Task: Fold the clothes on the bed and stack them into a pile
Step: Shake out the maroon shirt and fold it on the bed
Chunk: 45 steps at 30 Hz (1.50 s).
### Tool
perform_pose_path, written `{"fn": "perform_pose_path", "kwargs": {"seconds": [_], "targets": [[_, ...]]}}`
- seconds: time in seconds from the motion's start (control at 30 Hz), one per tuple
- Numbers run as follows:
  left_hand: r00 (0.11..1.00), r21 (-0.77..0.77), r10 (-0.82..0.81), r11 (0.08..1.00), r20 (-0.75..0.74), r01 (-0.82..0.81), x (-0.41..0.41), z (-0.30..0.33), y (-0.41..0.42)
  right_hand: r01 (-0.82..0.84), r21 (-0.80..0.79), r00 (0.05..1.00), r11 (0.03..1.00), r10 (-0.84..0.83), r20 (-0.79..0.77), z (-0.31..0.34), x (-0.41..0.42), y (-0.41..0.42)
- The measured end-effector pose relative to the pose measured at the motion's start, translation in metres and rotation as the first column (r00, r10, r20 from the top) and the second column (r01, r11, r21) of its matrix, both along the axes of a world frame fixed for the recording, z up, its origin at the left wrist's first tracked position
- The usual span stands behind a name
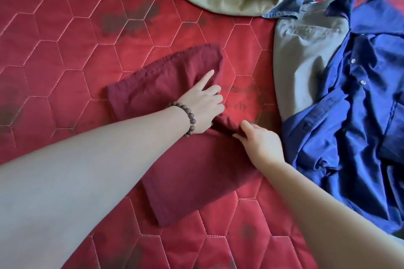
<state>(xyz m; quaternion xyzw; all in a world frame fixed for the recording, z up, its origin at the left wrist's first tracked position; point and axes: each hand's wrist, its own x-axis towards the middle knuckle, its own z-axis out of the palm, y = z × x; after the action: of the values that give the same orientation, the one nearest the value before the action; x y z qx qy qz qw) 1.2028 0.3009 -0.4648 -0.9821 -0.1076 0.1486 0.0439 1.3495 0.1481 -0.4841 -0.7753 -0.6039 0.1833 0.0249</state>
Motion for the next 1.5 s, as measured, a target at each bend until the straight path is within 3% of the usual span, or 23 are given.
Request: {"fn": "perform_pose_path", "kwargs": {"seconds": [0.13, 0.27, 0.5, 0.6, 0.7, 0.97, 1.1, 1.2, 1.37, 1.5], "targets": [[0.998, 0.014, -0.014, 1.000, -0.056, 0.015, -0.012, -0.004, 0.004, -0.121, -0.006, 0.991, 0.993, 0.121, 0.055, 0.002, 0.029, 0.029], [0.988, -0.049, 0.047, 0.997, -0.144, -0.054, -0.022, 0.000, 0.014, -0.081, -0.003, 0.997, 0.997, 0.081, 0.002, -0.002, 0.032, 0.047], [0.918, -0.226, 0.301, 0.905, -0.259, -0.360, -0.048, 0.006, 0.040, -0.085, -0.036, 0.993, 0.996, 0.088, 0.077, 0.002, 0.033, 0.061], [0.909, -0.174, 0.392, 0.894, -0.143, -0.413, -0.054, 0.020, 0.057, -0.099, 0.014, 0.990, 0.995, 0.097, 0.107, 0.021, 0.036, 0.079], [0.902, -0.065, 0.431, 0.901, 0.024, -0.429, -0.050, 0.052, 0.084, -0.101, 0.163, 0.988, 0.981, 0.079, 0.136, 0.057, 0.045, 0.103], [0.866, 0.133, 0.361, 0.895, 0.347, -0.426, -0.049, 0.165, 0.123, -0.205, 0.487, 0.969, 0.849, 0.107, 0.222, 0.170, 0.061, 0.148], [0.860, 0.125, 0.312, 0.913, 0.403, -0.389, -0.070, 0.181, 0.117, -0.242, 0.475, 0.958, 0.846, 0.131, 0.255, 0.182, 0.056, 0.140], [0.864, 0.109, 0.328, 0.913, 0.381, -0.394, -0.096, 0.154, 0.099, -0.338, 0.463, 0.927, 0.819, 0.205, 0.314, 0.161, 0.044, 0.119], [0.889, 0.089, 0.384, 0.905, 0.250, -0.416, -0.143, 0.075, 0.036, -0.340, 0.260, 0.926, 0.904, 0.273, 0.262, 0.092, 0.009, 0.054], [0.901, 0.050, 0.406, 0.907, 0.153, -0.417, -0.178, 0.038, -0.023, -0.387, 0.070, 0.918, 0.919, 0.377, 0.126, 0.058, -0.032, -0.003]]}}
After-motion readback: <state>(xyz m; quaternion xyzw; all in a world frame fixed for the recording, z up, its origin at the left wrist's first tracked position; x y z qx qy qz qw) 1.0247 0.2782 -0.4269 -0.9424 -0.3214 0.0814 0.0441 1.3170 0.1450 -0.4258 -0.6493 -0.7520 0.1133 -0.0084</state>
